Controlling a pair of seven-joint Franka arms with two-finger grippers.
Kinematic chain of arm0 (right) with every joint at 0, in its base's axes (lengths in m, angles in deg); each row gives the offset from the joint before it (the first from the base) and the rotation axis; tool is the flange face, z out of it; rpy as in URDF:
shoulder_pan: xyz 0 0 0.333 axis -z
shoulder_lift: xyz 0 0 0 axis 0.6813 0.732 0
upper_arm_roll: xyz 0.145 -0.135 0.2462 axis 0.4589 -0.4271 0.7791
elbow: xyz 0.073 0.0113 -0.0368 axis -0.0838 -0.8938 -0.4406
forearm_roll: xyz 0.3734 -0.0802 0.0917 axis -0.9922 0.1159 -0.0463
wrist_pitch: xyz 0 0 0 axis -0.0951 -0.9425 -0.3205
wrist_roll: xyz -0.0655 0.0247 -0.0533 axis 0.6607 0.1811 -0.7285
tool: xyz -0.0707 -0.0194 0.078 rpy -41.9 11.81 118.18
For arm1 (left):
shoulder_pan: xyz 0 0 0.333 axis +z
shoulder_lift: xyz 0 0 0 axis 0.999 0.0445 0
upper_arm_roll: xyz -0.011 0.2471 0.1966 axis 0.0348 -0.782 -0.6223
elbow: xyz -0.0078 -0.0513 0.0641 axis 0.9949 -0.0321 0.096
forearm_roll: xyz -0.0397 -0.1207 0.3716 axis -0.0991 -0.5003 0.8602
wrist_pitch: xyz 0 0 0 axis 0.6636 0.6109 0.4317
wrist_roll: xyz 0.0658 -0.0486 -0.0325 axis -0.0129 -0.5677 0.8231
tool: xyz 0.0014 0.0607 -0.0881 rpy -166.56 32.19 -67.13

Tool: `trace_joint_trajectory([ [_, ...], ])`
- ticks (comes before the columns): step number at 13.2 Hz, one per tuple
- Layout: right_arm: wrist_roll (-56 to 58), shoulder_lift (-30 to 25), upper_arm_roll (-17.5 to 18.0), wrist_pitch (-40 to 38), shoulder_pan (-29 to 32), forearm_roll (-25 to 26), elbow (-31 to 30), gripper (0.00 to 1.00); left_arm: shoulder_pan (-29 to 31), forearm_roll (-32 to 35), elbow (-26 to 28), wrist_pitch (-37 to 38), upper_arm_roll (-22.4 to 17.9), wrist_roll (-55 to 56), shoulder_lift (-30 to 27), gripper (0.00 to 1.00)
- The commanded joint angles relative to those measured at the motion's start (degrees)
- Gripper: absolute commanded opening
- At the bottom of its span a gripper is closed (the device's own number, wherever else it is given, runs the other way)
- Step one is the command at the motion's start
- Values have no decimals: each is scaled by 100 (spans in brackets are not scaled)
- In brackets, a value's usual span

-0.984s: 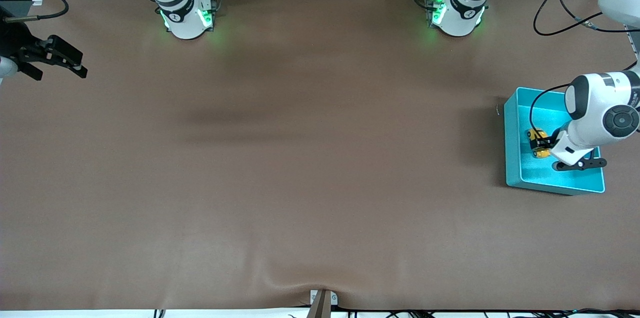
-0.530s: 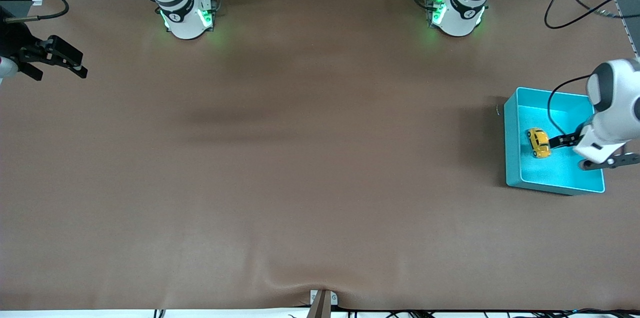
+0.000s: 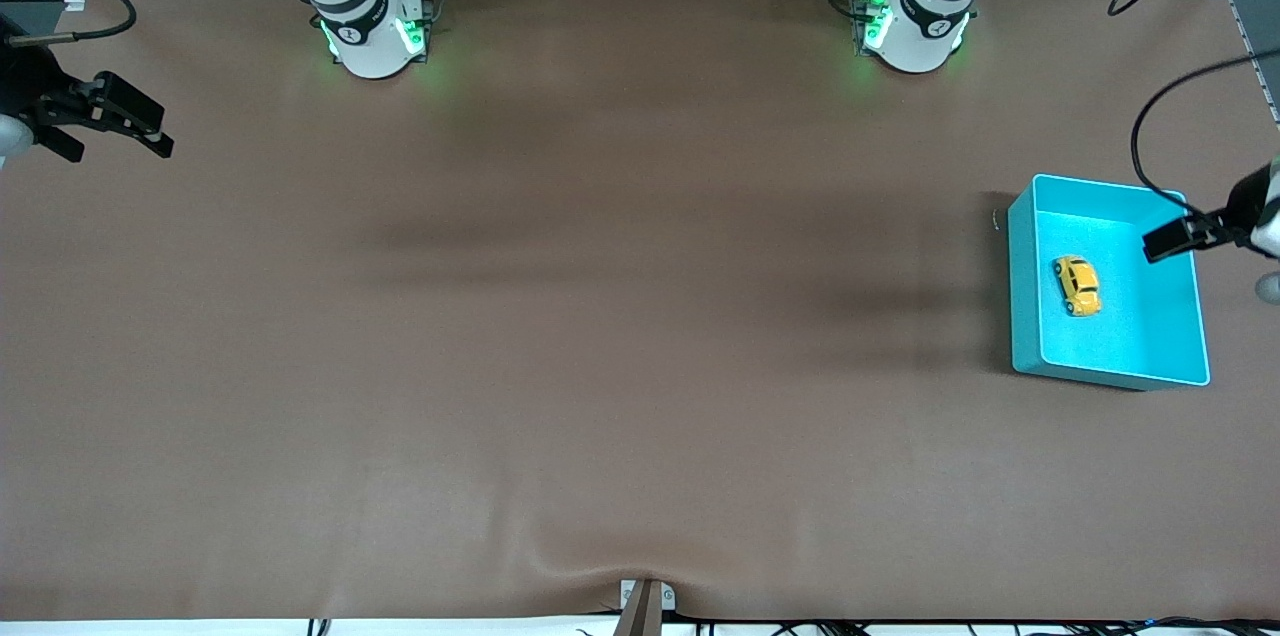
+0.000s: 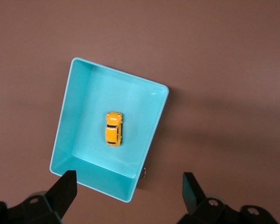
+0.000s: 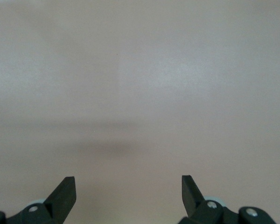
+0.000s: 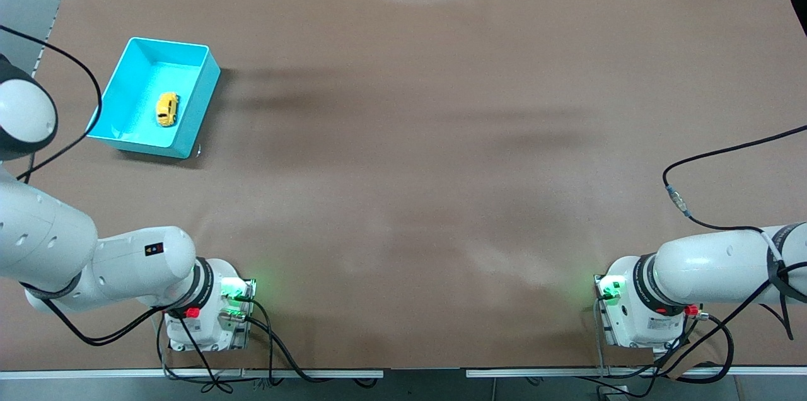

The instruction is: Wind and store yellow beetle car

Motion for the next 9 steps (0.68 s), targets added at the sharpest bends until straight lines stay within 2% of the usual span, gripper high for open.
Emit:
trace_joint_trajectory([
  [1,-7,-98,-65,56,-60,62,-82,100,-154,-292,-461,583,177,-22,-184,100],
  [6,-7,-72,-65,47,-42,62,-91,100,-145,-504,-577,1130,906,65,-589,100],
  [9,-7,-72,-65,12,19,36,-117,100,-145,-916,-577,1226,1013,109,-703,100],
])
